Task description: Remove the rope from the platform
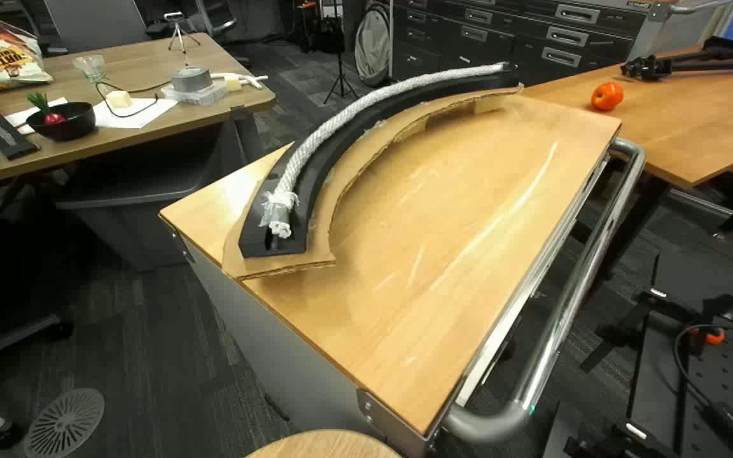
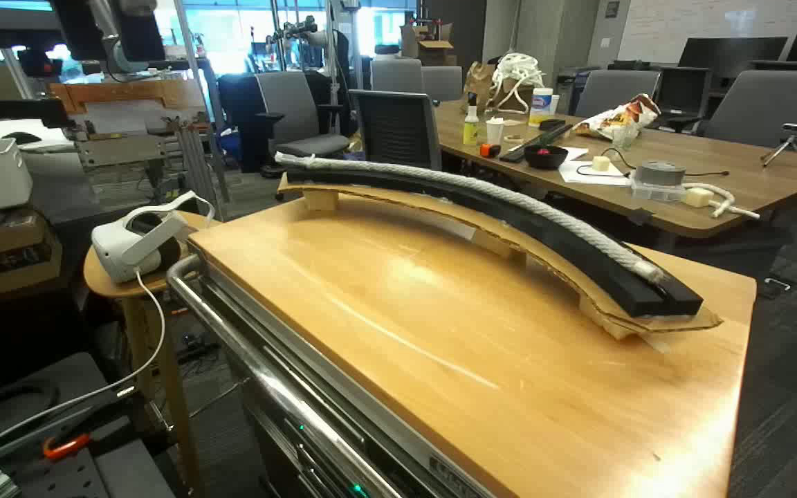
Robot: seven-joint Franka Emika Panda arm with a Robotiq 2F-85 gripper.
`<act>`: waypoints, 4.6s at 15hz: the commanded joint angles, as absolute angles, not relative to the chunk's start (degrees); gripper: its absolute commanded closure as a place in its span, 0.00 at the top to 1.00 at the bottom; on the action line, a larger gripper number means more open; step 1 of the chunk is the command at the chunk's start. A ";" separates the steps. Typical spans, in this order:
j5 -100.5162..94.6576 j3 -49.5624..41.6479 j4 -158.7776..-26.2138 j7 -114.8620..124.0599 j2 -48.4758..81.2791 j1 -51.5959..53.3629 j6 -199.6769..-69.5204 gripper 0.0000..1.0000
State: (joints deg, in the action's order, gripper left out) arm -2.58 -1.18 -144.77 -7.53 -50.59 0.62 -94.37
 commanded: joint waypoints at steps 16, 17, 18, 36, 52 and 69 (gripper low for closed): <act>-2.81 -1.48 -144.07 -7.23 -50.78 1.09 -94.26 1.00; -2.81 -1.48 -144.07 -7.23 -50.78 1.09 -94.26 1.00; -2.81 -1.48 -144.07 -7.23 -50.78 1.09 -94.25 1.00; -2.81 -1.48 -144.06 -7.23 -50.78 1.09 -94.26 1.00; -4.20 -1.47 -141.58 -20.28 -49.70 9.64 -98.07 1.00; 3.44 -1.16 -133.38 -43.35 -41.43 20.51 -97.77 1.00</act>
State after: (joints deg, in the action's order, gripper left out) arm 2.62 -2.27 -133.61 -42.54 -41.54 22.13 -98.01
